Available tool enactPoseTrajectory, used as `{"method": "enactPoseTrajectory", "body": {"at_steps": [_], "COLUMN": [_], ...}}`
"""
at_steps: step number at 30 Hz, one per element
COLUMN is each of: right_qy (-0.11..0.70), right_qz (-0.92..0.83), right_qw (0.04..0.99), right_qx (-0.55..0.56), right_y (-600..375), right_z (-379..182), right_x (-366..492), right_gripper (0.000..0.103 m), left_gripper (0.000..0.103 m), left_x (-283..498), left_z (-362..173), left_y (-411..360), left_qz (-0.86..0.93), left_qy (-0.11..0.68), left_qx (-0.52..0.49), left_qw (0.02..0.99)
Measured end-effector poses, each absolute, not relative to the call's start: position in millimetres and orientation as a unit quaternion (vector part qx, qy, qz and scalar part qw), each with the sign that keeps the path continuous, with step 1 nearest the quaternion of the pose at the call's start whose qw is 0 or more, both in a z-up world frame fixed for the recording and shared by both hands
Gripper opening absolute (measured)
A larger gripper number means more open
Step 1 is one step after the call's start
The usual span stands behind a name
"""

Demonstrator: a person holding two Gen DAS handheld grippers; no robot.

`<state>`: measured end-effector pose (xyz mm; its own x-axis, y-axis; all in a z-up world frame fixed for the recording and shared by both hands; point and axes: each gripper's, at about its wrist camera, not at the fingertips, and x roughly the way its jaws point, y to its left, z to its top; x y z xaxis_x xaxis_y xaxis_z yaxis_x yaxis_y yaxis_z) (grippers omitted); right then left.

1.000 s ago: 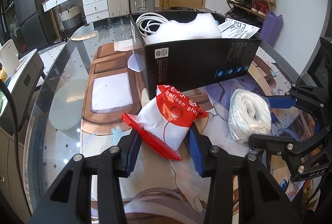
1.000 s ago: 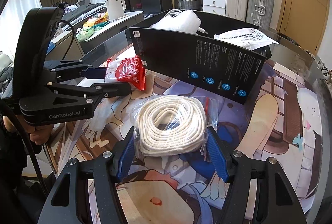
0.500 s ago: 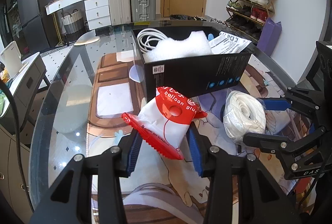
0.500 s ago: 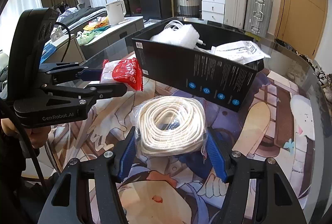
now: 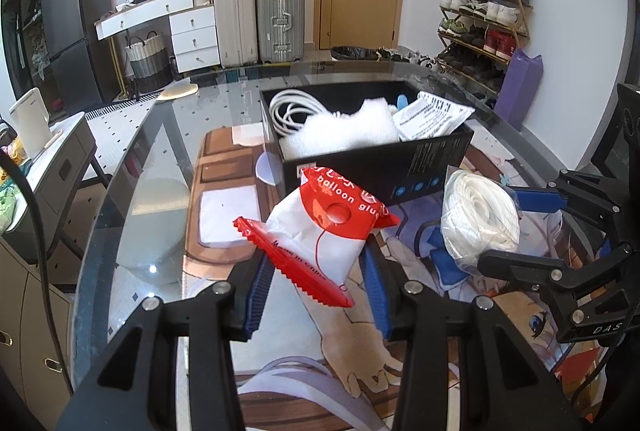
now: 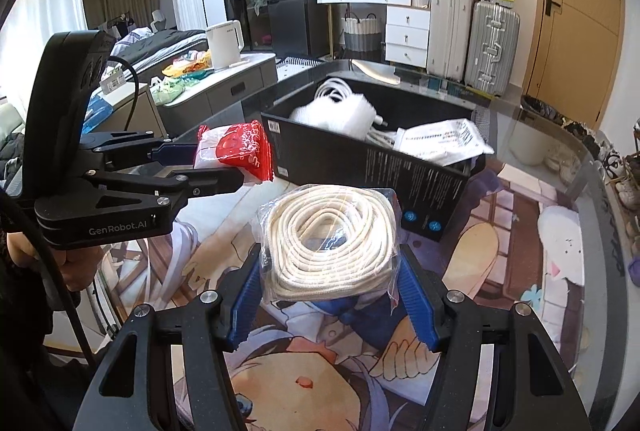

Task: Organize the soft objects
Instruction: 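Carry balloon glue packet over black box with left tool while right tool carries rope coil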

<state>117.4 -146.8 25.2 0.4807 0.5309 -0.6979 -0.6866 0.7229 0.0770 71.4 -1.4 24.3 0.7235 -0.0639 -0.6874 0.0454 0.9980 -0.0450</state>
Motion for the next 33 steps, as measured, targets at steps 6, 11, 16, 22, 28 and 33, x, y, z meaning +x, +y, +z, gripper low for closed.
{"method": "enactPoseTrajectory", "body": {"at_steps": [6,11,16,22,28,33], "right_qy": [0.344,0.332,0.32,0.309,0.3,0.297], "right_qz": [0.356,0.351,0.343,0.335,0.329,0.323], "right_qw": [0.863,0.87,0.878,0.885,0.89,0.894], "right_qx": [-0.097,-0.096,-0.095,-0.093,-0.095,-0.093], "right_y": [-151,-154,-158,-162,-161,-160], "right_z": [39,49,60,73,85,91], "right_x": [115,112,114,120,127,138], "right_gripper": [0.064,0.064,0.064,0.064,0.064,0.064], "left_gripper": [0.042,0.042,0.042,0.042,0.042,0.042], "left_x": [74,78,82,90,99,105], "left_z": [35,42,47,56,64,68], "left_y": [-1,-1,-1,-1,1,2], "left_qz": [-0.026,-0.024,-0.026,-0.029,-0.028,-0.028], "left_qy": [0.358,0.35,0.344,0.334,0.327,0.321], "left_qx": [-0.011,-0.009,-0.009,-0.006,-0.005,-0.003], "left_qw": [0.933,0.936,0.939,0.942,0.945,0.947]}}
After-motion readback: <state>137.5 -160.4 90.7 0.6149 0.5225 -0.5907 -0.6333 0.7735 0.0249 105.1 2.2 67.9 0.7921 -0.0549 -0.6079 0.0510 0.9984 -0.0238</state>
